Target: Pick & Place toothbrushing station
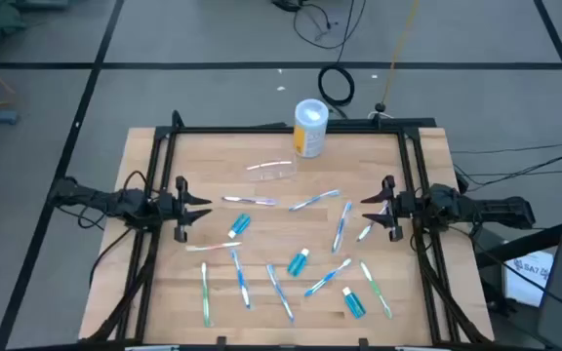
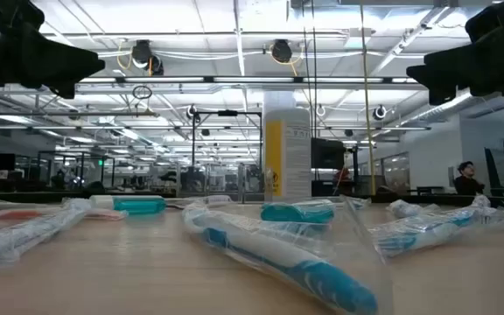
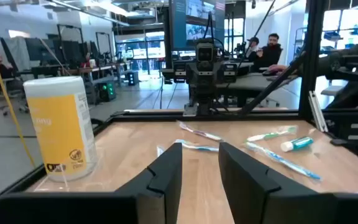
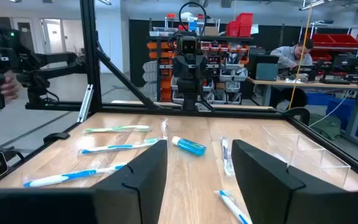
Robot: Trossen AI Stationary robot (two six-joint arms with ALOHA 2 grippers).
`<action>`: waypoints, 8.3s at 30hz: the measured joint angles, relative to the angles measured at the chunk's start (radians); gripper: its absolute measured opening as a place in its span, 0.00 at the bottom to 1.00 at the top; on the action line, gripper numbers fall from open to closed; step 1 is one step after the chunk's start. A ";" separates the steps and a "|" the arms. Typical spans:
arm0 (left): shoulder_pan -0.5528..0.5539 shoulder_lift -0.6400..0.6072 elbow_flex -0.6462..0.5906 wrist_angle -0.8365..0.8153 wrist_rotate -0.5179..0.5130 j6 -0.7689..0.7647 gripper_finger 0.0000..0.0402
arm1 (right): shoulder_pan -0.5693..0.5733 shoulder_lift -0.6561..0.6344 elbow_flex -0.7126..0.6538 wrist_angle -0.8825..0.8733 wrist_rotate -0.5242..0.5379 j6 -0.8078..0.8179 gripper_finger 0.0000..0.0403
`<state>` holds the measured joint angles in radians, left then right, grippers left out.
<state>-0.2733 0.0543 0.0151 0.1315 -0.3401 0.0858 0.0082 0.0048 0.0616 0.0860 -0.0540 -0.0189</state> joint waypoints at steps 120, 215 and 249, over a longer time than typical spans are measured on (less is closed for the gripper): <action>-0.212 0.948 0.606 -0.922 0.136 -1.035 0.28 | 0.024 1.203 0.274 0.871 0.183 0.228 0.42; -0.159 1.093 0.645 -0.463 -0.529 0.471 0.01 | -0.042 1.541 0.871 0.407 0.050 0.111 0.42; -0.033 1.350 0.645 0.213 -0.525 0.904 0.01 | -0.111 1.784 0.883 0.711 -0.108 0.321 0.42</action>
<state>-0.3061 1.4045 0.6601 0.3446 -0.8654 0.9897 -0.1024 1.7885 0.9451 0.7975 -0.1623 0.3025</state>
